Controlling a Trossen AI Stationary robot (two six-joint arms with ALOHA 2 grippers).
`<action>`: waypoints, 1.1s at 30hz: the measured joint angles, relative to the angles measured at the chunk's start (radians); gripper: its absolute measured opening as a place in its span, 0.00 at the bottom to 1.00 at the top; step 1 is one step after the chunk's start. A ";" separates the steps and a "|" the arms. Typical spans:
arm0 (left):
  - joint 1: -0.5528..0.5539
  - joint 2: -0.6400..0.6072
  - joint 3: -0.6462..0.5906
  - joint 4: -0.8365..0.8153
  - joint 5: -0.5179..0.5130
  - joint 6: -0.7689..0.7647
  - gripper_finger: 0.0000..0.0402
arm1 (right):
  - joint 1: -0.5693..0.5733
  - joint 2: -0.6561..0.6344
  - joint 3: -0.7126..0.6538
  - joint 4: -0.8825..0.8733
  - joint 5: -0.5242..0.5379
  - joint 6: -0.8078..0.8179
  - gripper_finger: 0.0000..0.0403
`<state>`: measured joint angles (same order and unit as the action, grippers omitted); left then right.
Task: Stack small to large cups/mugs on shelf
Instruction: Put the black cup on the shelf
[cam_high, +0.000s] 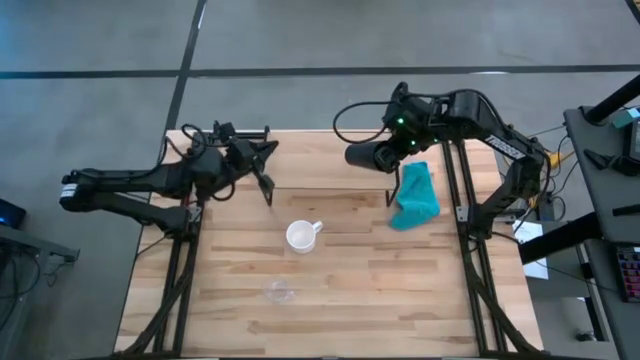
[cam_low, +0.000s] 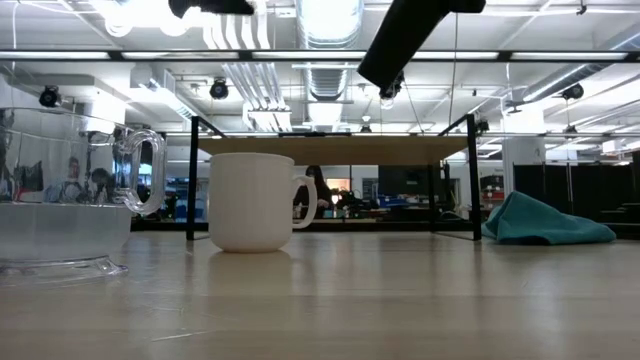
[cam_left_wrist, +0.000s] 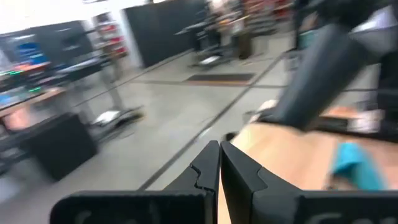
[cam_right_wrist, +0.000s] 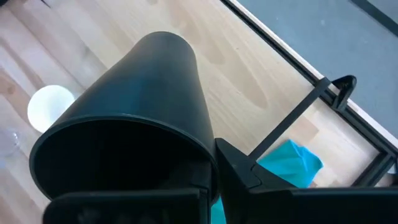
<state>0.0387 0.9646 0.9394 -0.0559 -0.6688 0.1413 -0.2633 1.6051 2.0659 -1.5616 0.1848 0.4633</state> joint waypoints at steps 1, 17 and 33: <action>0.003 0.003 -0.006 0.002 -0.025 0.003 0.00 | -0.004 0.000 0.000 0.000 0.000 0.000 0.02; 0.172 0.255 0.198 -0.003 0.283 0.100 0.00 | -0.051 0.088 0.000 -0.008 -0.079 -0.024 0.02; 0.224 0.484 0.409 -0.118 0.588 0.019 0.00 | -0.052 0.068 0.003 -0.010 -0.079 -0.019 0.02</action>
<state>0.2623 1.4490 1.3483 -0.1741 -0.0810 0.1606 -0.3149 1.6731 2.0686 -1.5711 0.1062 0.4446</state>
